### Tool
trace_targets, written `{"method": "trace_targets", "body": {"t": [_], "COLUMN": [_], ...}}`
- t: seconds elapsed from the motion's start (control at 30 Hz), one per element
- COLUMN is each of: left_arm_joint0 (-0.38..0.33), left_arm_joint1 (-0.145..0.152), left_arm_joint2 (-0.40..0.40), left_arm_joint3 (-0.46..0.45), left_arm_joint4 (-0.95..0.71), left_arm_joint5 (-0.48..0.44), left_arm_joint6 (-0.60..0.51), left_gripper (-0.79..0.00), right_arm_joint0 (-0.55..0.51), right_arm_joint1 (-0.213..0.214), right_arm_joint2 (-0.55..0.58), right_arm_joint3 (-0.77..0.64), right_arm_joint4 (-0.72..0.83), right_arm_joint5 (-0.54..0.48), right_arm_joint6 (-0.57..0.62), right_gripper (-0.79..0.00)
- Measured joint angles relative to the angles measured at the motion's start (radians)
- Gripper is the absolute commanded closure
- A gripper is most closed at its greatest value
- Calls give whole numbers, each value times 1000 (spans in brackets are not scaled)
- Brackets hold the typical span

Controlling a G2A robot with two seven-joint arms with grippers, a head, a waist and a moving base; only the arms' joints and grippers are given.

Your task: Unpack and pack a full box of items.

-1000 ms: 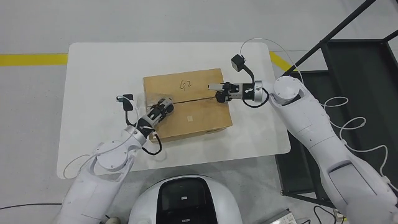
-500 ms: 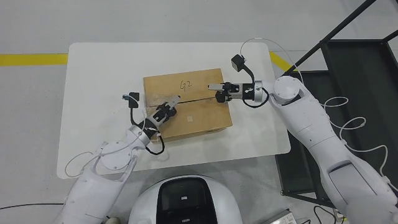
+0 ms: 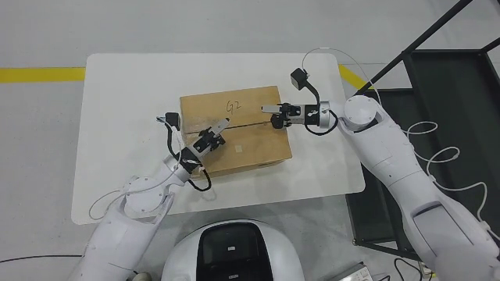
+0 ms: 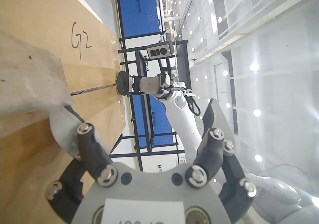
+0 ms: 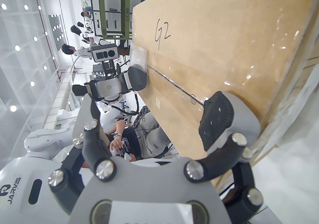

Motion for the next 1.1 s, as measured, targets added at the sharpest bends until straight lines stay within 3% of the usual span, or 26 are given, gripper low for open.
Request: {"method": "trace_targets", "body": {"t": [0.13,0.37,0.67,0.83,0.93,1.1], "left_arm_joint0": [24,74,78,93,122,168], "left_arm_joint1": [5,22,39,41,43,45], "left_arm_joint2": [-33,-110,-194,-242,-284,-320], "left_arm_joint3": [-9,-54,-87,-122,-142,-152], "left_arm_joint4": [-52,-189,-350,-421,-386,-295], "left_arm_joint5": [4,59,160,115,56,62], "left_arm_joint6": [-34,-188,-366,-364,-280,-143], "left_gripper": [-785,-785,-785,-785,-785,-785], "right_arm_joint0": [-17,-65,-114,-126,-131,-134], "right_arm_joint1": [14,44,63,64,64,64], "right_arm_joint2": [63,191,271,281,283,284], "right_arm_joint3": [0,26,12,-2,-9,-13], "right_arm_joint4": [60,155,171,168,158,147], "right_arm_joint5": [-16,-46,-41,-36,-34,-31], "right_arm_joint6": [29,83,72,62,56,49], "right_gripper": [-785,-785,-785,-785,-785,-785]}}
